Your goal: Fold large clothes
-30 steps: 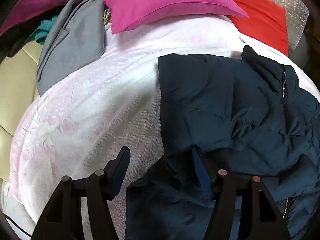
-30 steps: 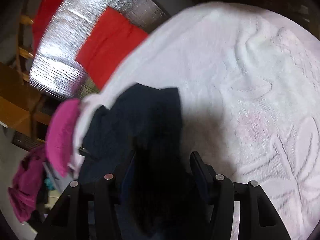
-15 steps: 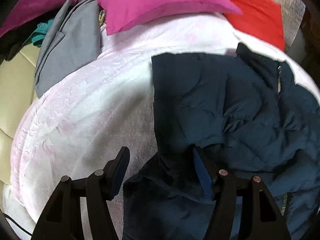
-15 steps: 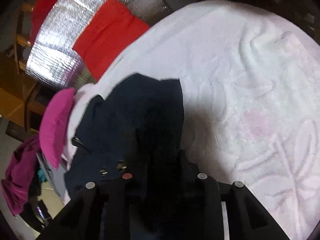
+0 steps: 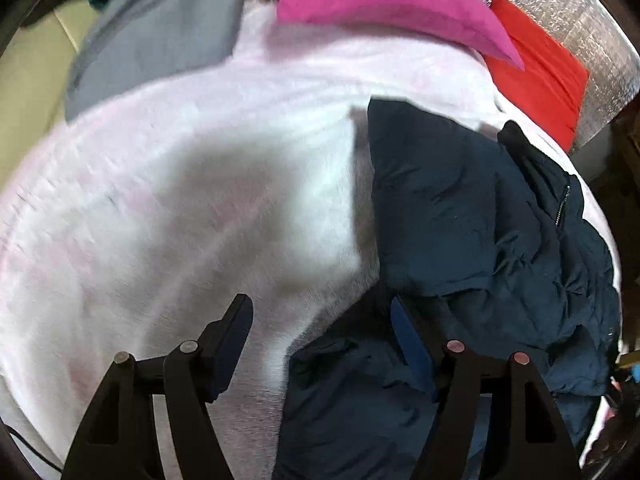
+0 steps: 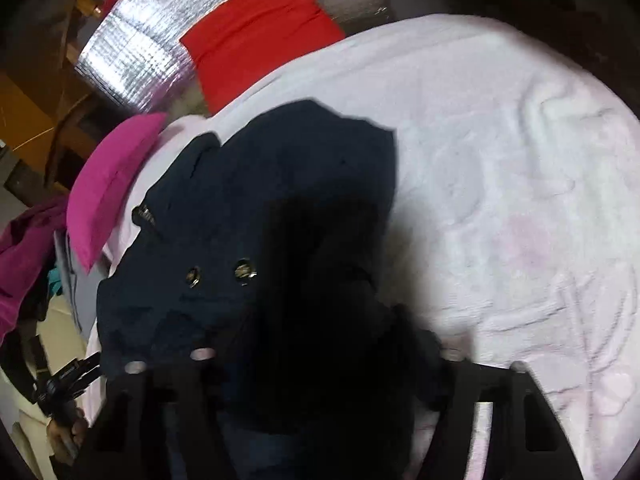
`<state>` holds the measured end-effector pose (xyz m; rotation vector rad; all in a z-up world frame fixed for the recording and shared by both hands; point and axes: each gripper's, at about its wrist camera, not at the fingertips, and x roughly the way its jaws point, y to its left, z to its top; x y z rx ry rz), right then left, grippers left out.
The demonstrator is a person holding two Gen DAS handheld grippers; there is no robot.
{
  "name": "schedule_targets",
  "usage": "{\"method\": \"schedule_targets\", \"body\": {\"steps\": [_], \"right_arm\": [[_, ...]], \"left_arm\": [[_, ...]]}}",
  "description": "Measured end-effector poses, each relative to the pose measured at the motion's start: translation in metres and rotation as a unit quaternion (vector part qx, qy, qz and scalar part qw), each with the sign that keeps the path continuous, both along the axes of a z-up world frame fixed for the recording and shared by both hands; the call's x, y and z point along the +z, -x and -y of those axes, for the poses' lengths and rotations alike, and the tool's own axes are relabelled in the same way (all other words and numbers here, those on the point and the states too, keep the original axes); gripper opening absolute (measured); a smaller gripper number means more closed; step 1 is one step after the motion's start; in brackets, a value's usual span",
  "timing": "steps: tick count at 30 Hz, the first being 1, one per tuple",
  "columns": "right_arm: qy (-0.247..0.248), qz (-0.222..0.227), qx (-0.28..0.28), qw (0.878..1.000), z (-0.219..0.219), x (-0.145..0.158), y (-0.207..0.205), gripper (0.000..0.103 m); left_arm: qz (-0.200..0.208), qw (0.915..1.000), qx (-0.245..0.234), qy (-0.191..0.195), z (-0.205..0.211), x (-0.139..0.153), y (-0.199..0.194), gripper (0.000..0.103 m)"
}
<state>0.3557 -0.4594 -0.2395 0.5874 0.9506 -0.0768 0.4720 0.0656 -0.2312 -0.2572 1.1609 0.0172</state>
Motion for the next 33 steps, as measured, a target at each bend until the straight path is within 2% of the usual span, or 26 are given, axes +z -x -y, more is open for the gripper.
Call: {"method": "schedule_targets", "body": {"steps": [2, 4, 5, 7, 9, 10, 14, 16, 22, 25, 29, 33], "right_arm": [[0.01, 0.006, -0.002, 1.0, -0.002, 0.007, 0.002, 0.033], [0.031, 0.046, -0.003, 0.998, -0.008, 0.033, 0.013, 0.03], [0.034, 0.056, -0.003, 0.998, -0.008, 0.037, 0.014, 0.03], [0.04, 0.042, -0.003, 0.998, -0.008, 0.032, 0.011, 0.03], [0.034, -0.003, -0.006, 0.999, -0.005, 0.009, 0.002, 0.031], [0.026, -0.011, -0.006, 1.0, -0.002, 0.003, 0.0, 0.035], [0.011, -0.005, -0.013, 1.0, 0.003, 0.011, 0.005, 0.04], [0.011, 0.013, -0.02, 1.0, 0.005, 0.025, 0.018, 0.048], [-0.012, 0.038, -0.024, 0.999, 0.011, 0.039, 0.045, 0.049], [-0.02, 0.035, -0.025, 0.999, 0.01, 0.038, 0.056, 0.049], [-0.032, 0.031, -0.021, 0.999, 0.005, 0.039, 0.08, 0.049], [-0.035, 0.037, -0.017, 0.999, 0.004, 0.045, 0.125, 0.049]], "left_arm": [[0.008, 0.9998, 0.005, 0.02, -0.001, 0.002, 0.001, 0.068], [0.018, 0.9995, 0.001, 0.027, 0.0, 0.007, 0.003, 0.067], [0.019, 0.9996, 0.001, 0.022, 0.001, 0.008, 0.003, 0.068], [0.007, 0.9999, 0.006, 0.005, 0.002, 0.002, 0.002, 0.069], [-0.009, 0.9999, 0.003, 0.005, 0.003, -0.006, 0.001, 0.069], [-0.01, 0.9999, 0.003, 0.005, 0.003, -0.006, 0.001, 0.069], [-0.003, 1.0, 0.004, 0.004, -0.002, 0.004, 0.01, 0.069], [0.006, 1.0, 0.004, 0.0, -0.004, 0.012, 0.016, 0.069], [0.053, 0.9981, -0.024, -0.023, -0.006, 0.045, 0.044, 0.069], [0.071, 0.9953, -0.032, -0.057, -0.009, 0.055, 0.066, 0.069], [0.087, 0.9903, -0.042, -0.101, -0.008, 0.056, 0.097, 0.07], [0.072, 0.9918, -0.052, -0.091, -0.016, 0.047, 0.135, 0.07]]}}
